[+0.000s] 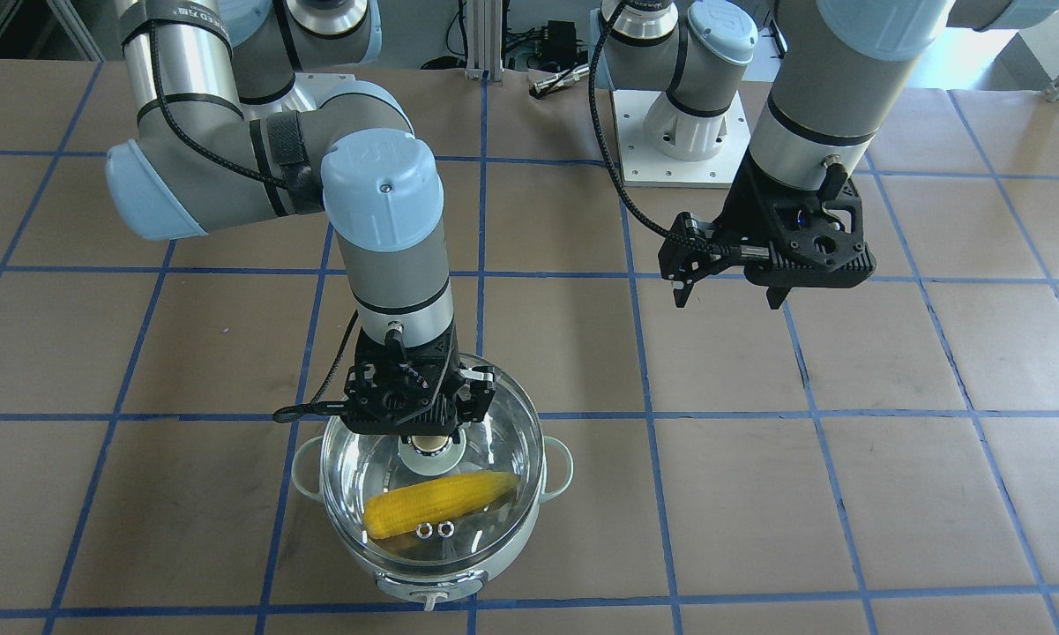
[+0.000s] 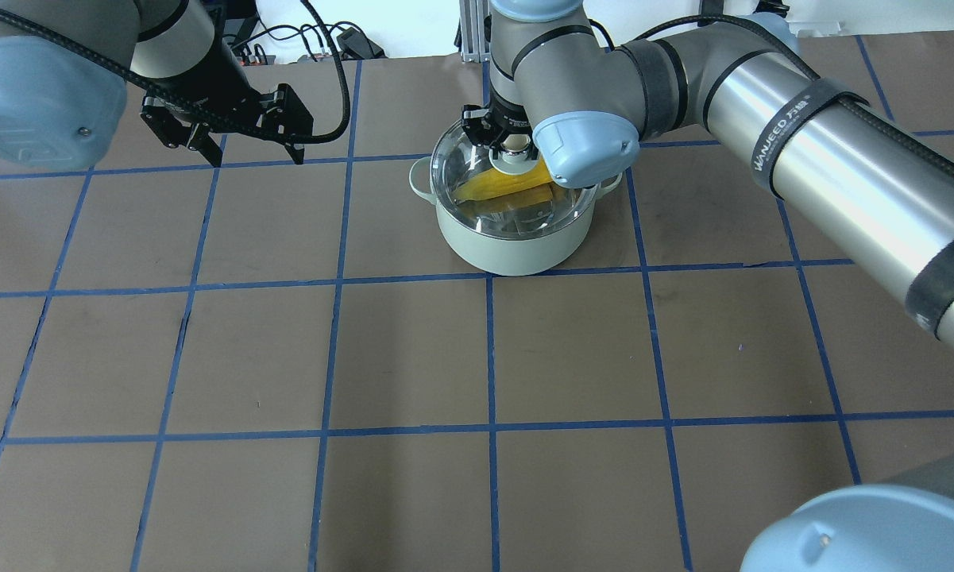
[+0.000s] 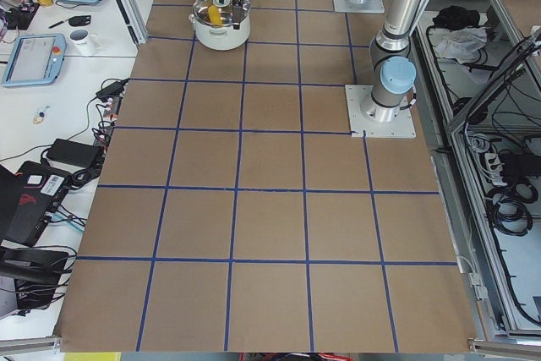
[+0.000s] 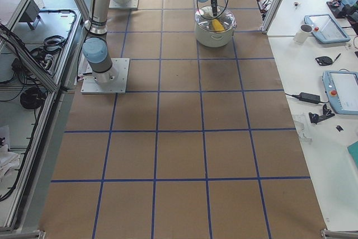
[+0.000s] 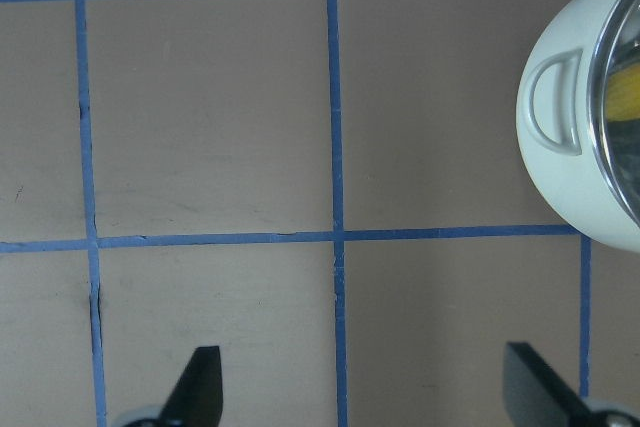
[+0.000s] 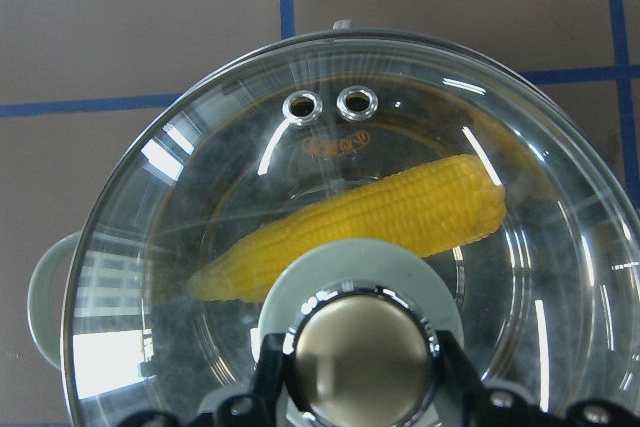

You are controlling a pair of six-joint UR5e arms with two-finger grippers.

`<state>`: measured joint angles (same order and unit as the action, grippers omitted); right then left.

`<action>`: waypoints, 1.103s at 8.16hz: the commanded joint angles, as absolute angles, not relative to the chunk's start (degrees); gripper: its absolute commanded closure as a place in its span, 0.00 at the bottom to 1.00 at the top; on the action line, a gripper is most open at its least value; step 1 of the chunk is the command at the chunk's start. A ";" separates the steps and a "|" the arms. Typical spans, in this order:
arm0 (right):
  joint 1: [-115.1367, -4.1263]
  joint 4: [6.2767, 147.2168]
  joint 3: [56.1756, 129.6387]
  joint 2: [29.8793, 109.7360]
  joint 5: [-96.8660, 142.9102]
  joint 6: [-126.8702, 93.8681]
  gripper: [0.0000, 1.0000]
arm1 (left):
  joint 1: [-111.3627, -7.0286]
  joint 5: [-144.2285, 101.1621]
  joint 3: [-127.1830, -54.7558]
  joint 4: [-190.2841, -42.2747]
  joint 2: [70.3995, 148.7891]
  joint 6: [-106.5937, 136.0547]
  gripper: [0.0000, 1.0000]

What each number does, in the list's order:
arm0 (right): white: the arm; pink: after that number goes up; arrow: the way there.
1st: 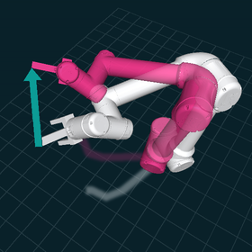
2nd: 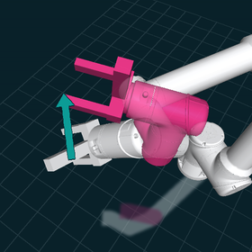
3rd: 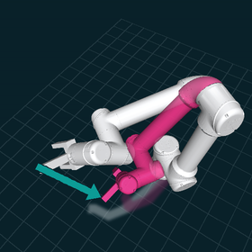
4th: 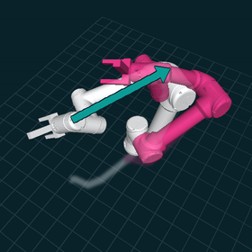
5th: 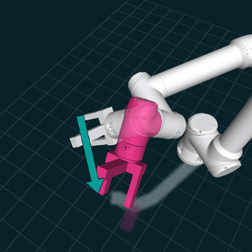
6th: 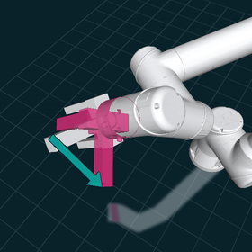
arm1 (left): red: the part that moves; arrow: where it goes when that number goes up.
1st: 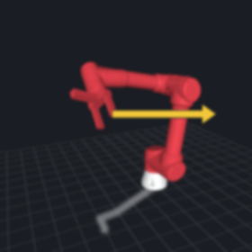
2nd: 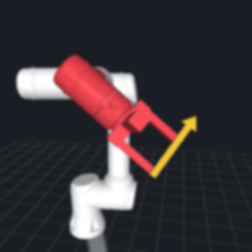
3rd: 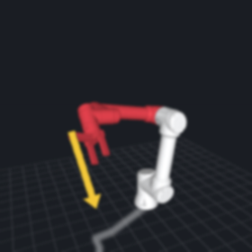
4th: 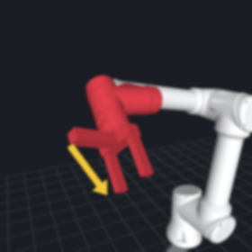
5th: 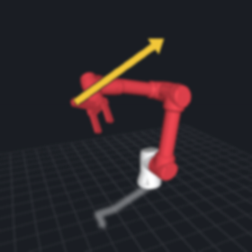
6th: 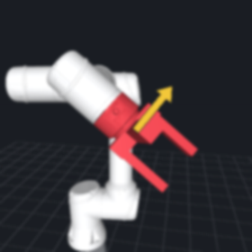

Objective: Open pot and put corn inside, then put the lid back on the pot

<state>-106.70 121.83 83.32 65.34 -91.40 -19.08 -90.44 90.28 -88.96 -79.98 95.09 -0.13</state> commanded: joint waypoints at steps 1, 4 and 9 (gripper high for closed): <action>-106.61 122.17 83.32 65.13 -91.41 -18.90 0.67 | -90.44 90.09 -89.03 -79.98 95.10 -0.09 0.00; -106.61 123.22 83.32 65.13 -91.58 -18.81 0.67 | -90.44 90.09 -89.21 -79.98 95.10 -0.09 0.00; -106.52 123.22 83.50 65.04 -91.93 -18.02 0.67 | -90.35 90.35 -89.21 -79.98 95.10 -0.26 0.00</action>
